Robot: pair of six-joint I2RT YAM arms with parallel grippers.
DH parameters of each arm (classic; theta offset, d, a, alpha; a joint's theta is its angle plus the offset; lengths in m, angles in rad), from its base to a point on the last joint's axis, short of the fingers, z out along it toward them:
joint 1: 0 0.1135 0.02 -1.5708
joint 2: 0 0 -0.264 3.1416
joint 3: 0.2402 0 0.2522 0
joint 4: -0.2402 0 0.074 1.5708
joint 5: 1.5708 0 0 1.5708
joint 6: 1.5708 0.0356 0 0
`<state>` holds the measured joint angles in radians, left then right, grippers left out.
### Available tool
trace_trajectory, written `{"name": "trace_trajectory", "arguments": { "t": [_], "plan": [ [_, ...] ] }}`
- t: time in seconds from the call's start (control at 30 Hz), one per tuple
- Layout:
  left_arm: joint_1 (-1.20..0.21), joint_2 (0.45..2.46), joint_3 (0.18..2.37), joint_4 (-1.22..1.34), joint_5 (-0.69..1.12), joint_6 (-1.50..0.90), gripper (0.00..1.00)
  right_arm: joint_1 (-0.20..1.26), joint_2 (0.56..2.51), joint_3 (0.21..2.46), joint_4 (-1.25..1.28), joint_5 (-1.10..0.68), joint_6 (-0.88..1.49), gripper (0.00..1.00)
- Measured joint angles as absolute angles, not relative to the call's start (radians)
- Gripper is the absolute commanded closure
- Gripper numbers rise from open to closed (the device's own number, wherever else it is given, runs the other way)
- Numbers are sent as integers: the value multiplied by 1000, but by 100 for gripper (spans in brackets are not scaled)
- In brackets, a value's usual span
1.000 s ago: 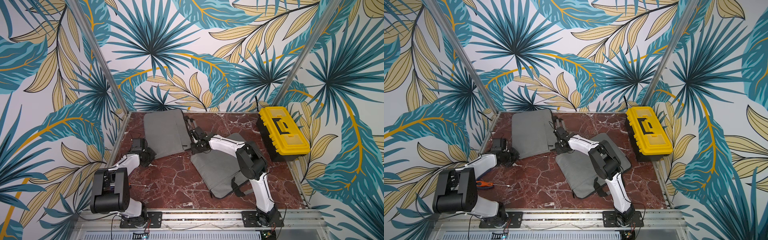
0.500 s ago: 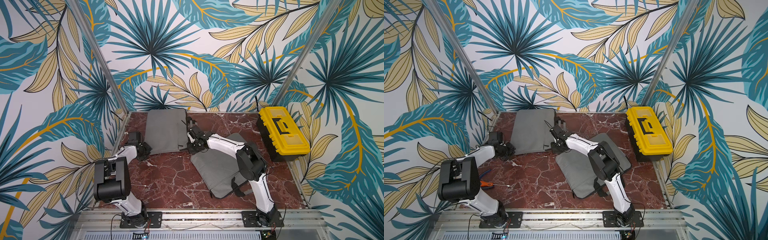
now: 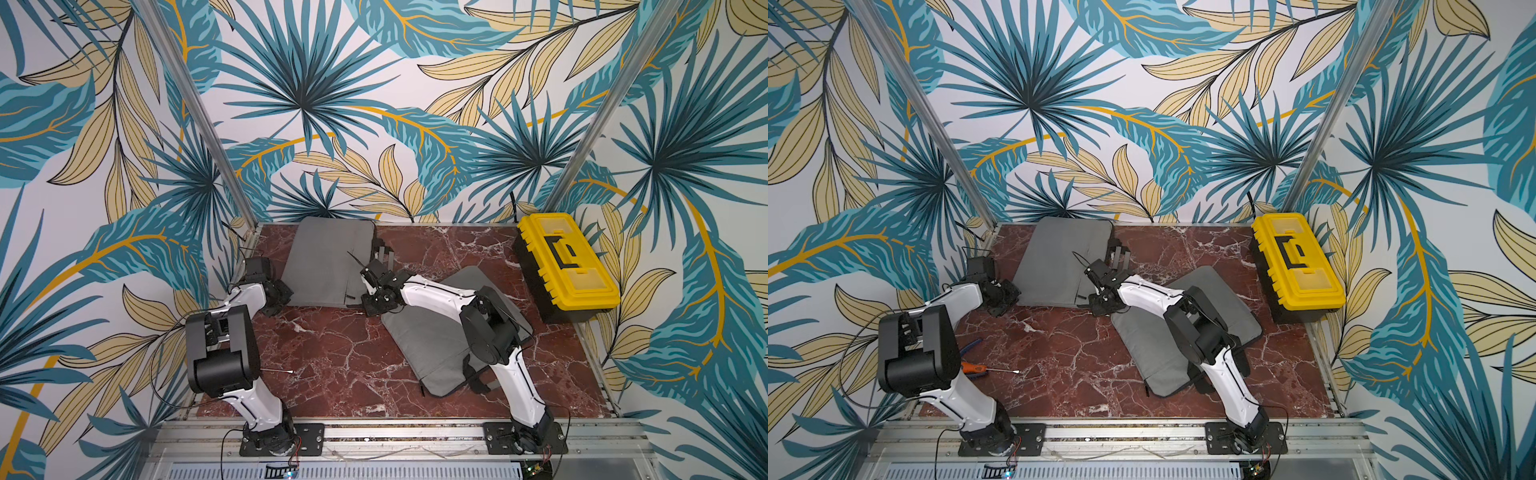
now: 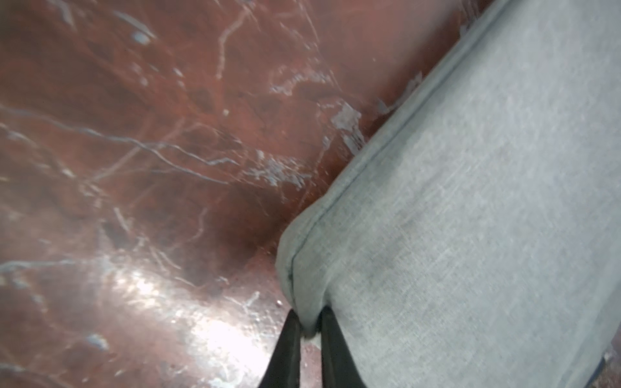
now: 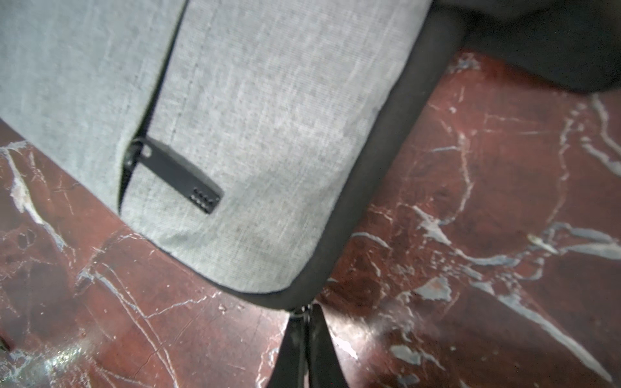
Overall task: Open the zippered laptop bag and take out the laptop
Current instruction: Unzip the zipper on the zippered laptop bag.
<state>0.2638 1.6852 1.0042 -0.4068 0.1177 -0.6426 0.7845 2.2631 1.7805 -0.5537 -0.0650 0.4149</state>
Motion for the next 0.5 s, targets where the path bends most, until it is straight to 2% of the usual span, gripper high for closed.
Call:
{"name": "trace_trajectory", "arguments": {
  "t": [0.27, 0.37, 0.5],
  "plan": [
    [274, 1620, 999, -398, 120, -671, 39, 784, 2263, 1781, -562, -65, 415, 100],
    [275, 1540, 976, -390, 134, -700, 31, 785, 2263, 1781, -562, -65, 415, 100],
    [266, 1438, 924, -379, 149, -754, 27, 785, 2263, 1781, -562, -65, 414, 100]
  ]
}}
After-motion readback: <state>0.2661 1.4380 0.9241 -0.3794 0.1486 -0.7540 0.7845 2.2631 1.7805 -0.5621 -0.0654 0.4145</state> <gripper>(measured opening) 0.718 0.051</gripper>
